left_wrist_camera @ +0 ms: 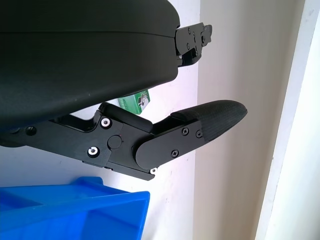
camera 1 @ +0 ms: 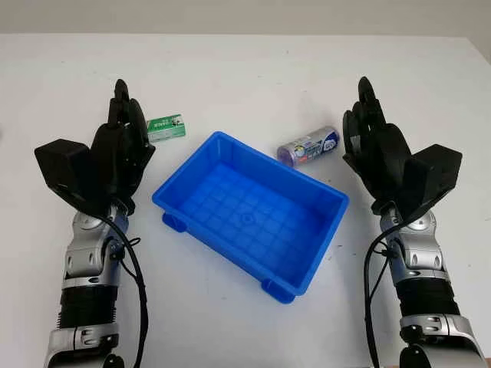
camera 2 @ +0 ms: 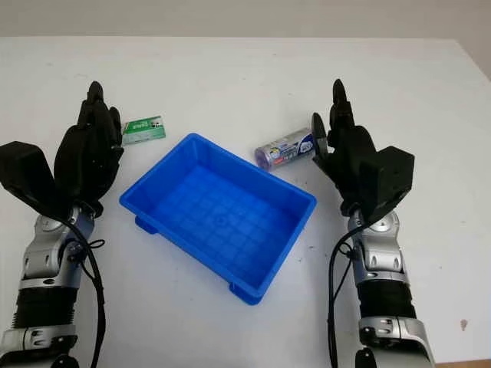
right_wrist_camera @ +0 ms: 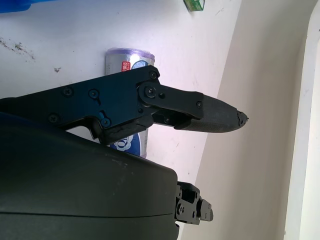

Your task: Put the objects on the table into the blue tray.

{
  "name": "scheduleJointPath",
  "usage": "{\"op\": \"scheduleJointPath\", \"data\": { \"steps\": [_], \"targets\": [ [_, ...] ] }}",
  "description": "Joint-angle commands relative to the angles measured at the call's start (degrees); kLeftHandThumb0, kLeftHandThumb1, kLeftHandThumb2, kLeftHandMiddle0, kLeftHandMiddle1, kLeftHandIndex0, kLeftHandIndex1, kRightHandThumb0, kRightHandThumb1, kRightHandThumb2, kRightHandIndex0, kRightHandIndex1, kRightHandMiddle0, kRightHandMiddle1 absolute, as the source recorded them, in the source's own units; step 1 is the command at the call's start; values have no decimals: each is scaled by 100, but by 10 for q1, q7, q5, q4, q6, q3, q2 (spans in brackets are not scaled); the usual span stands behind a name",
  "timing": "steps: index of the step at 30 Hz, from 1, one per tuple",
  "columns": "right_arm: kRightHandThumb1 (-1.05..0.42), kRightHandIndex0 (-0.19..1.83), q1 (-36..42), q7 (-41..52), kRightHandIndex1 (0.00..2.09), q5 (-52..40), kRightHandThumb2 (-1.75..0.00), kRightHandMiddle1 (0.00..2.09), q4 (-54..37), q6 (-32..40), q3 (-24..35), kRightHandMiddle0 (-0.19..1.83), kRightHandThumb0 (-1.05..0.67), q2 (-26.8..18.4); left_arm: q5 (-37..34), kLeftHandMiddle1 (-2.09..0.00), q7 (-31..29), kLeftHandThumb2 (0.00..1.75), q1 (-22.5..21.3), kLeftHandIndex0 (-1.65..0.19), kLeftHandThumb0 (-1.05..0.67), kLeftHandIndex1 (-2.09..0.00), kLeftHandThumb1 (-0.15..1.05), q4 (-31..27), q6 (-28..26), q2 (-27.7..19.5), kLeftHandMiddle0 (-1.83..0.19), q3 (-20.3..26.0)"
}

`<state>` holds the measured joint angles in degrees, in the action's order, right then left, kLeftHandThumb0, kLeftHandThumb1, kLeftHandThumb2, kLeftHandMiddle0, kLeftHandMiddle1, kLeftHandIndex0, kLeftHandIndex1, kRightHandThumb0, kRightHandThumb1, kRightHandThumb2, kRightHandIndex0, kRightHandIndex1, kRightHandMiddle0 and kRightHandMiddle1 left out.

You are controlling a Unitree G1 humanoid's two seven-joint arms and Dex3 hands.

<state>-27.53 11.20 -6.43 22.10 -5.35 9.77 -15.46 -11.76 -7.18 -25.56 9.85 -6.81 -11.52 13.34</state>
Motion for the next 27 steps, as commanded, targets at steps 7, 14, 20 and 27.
{"op": "scheduleJointPath", "data": {
  "steps": [7, 14, 20, 27],
  "targets": [
    [-105, -19, -5, 2, 1, -5, -59, 2, -5, -6, 5, -18, -73, -3, 2, 0, -6, 80, 8, 19, -67, 0, 105, -8, 6, -6, 19, -2],
    [-105, -4, -93, -11, 10, 40, -33, 11, 3, -22, 8, -1, -73, -68, 2, 0, -4, 80, 7, 19, -66, 0, 105, -9, 0, -7, 19, -1],
    [-89, 21, -222, 35, 17, 111, -4, 23, 90, -62, -35, 24, -68, -153, 3, 0, -3, 81, 11, 19, -66, 0, 105, -9, 10, -3, 19, -3],
    [-77, 26, -304, 82, 16, 220, -4, 25, 189, -133, -130, 26, -49, -200, 1, 0, -1, 81, 13, 19, -66, 0, 105, -15, 7, -1, 19, -4]
  ]
}}
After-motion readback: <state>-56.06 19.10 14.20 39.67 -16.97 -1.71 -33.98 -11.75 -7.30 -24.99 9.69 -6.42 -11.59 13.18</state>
